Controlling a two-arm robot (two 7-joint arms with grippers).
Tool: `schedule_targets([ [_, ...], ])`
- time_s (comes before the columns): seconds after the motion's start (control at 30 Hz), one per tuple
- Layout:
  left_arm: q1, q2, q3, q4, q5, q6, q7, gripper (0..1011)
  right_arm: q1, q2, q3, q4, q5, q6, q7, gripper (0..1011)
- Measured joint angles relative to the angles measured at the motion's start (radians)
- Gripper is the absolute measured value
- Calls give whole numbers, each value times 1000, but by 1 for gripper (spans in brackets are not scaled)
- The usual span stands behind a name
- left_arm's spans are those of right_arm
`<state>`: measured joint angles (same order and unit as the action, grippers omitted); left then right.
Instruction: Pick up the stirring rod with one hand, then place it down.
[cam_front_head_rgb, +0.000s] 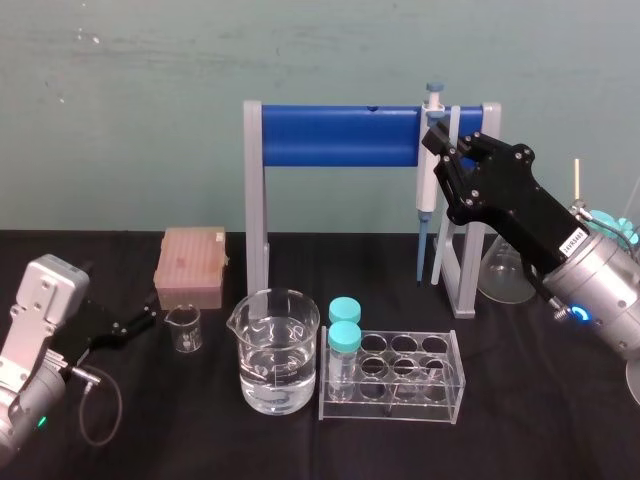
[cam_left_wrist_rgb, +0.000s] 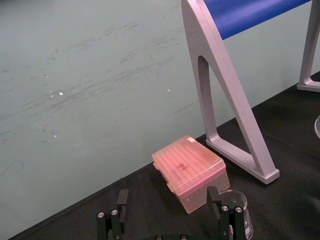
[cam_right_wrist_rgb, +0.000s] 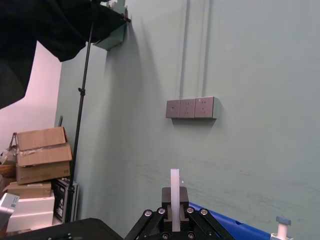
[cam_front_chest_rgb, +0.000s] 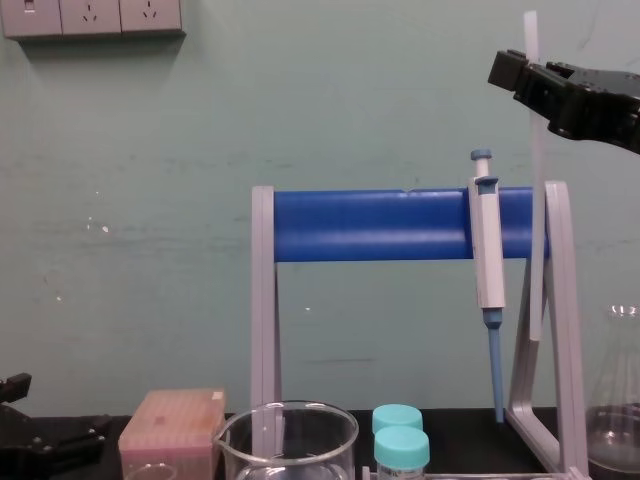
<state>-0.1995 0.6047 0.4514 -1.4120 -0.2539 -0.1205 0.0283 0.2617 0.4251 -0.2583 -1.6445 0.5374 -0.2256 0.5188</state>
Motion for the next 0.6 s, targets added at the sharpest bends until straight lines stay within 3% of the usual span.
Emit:
schedule_targets([
  [0.6, 0, 0, 0, 0, 0, 0, 0, 1000, 11, -1, -3, 15, 3, 3, 4, 70],
])
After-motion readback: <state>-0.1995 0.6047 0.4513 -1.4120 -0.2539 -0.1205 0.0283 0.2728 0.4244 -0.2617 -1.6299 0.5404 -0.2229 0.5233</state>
